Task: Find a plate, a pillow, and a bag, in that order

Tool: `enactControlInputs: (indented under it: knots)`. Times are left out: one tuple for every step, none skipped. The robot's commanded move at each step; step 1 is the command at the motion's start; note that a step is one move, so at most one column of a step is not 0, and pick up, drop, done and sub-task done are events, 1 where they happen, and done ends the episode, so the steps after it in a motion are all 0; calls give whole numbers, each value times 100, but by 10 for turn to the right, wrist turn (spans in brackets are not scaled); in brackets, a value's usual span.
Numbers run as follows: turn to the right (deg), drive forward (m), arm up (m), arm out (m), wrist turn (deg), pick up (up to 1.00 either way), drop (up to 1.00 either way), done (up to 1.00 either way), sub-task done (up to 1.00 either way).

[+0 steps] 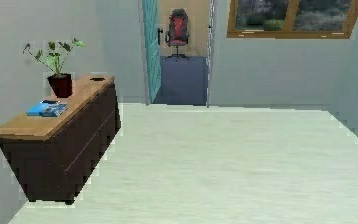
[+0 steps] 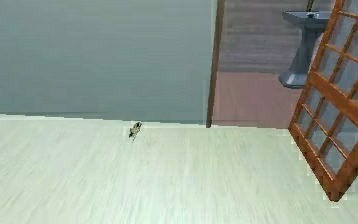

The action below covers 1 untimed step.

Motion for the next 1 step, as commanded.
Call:
enactControlInputs:
  knots:
    - [0,100,0,0,0,0,0,0,0]
